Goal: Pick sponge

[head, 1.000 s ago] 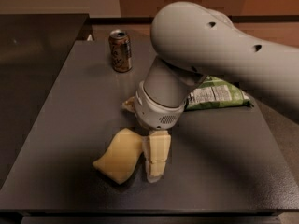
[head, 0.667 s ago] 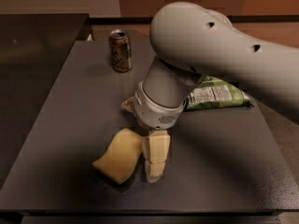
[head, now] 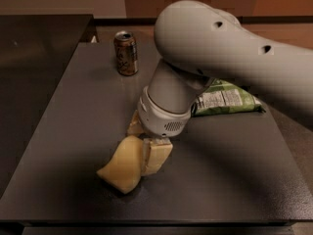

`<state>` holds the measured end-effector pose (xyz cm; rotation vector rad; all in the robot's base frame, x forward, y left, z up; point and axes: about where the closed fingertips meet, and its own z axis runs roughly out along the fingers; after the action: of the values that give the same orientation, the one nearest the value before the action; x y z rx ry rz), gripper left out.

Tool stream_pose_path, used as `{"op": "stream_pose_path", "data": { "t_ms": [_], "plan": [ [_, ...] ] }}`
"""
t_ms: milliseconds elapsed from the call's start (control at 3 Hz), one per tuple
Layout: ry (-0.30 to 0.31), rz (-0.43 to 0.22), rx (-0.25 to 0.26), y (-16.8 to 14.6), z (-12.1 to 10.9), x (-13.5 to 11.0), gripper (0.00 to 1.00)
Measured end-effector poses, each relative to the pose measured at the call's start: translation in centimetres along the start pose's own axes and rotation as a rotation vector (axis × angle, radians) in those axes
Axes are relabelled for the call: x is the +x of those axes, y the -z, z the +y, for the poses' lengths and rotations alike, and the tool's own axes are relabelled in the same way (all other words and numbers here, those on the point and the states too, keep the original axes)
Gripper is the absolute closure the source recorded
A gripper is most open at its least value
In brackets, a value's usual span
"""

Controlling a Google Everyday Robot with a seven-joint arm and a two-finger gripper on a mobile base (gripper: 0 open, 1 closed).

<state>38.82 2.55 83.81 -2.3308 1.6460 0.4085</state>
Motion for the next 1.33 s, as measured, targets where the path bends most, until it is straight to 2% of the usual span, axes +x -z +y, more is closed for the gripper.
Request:
{"op": "stream_pose_path", "data": {
  "t_ms": [667,1000,1333],
  "plan": [
    [-0.014,-0.012,0.003,2.0,-0.5,-1.1,0.88],
    [-0.037,-0.015,0.025,4.3,-1.8,-1.2,1.00],
    [-0.061,-0.030,0.066,7.4,-3.4,-1.1,1.00]
  ]
}}
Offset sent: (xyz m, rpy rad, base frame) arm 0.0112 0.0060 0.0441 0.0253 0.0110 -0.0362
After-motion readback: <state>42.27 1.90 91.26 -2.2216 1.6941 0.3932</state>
